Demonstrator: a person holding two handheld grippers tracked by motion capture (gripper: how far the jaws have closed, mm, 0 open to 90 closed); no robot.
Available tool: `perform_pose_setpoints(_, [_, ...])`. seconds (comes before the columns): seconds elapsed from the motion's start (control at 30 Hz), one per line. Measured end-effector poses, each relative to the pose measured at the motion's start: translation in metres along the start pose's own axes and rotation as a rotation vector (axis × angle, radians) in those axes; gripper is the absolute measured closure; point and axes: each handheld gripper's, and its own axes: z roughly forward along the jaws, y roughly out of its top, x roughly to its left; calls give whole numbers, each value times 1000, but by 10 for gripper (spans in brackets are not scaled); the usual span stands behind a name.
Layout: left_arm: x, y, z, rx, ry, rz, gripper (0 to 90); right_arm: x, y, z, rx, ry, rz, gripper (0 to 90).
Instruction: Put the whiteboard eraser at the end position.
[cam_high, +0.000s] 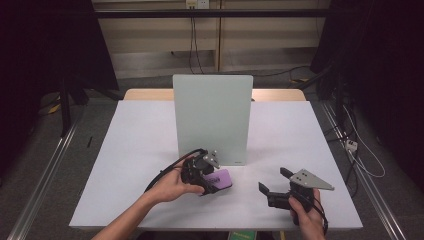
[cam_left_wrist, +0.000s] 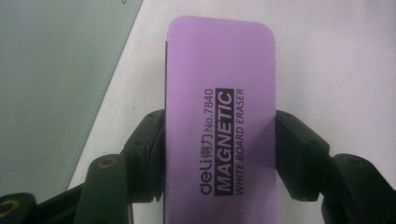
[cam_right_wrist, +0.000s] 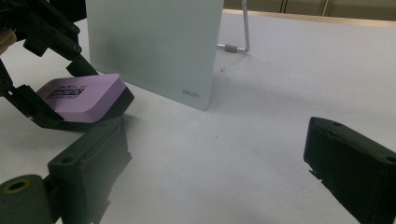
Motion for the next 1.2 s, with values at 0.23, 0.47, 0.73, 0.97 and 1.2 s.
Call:
perform_pose_setpoints(0.23, [1,1,3,17,-3,6,407,0,0,0,0,1,-2,63])
perform_pose_setpoints(0.47, [3,3,8,36,-15,0,406,0,0,0,0,2,-3,63])
perform_pose_setpoints(0.73, [6,2,10,33,-29,-29,403,1,0,0,0,3,-5,63])
perform_pose_setpoints(0.97, [4,1,9,12,0,-30,318,0,0,0,-1,4,-3,63])
perform_pose_setpoints(1.2, [3,-3,1,-74,55,-80,129,0,0,1,1,3,-4,63])
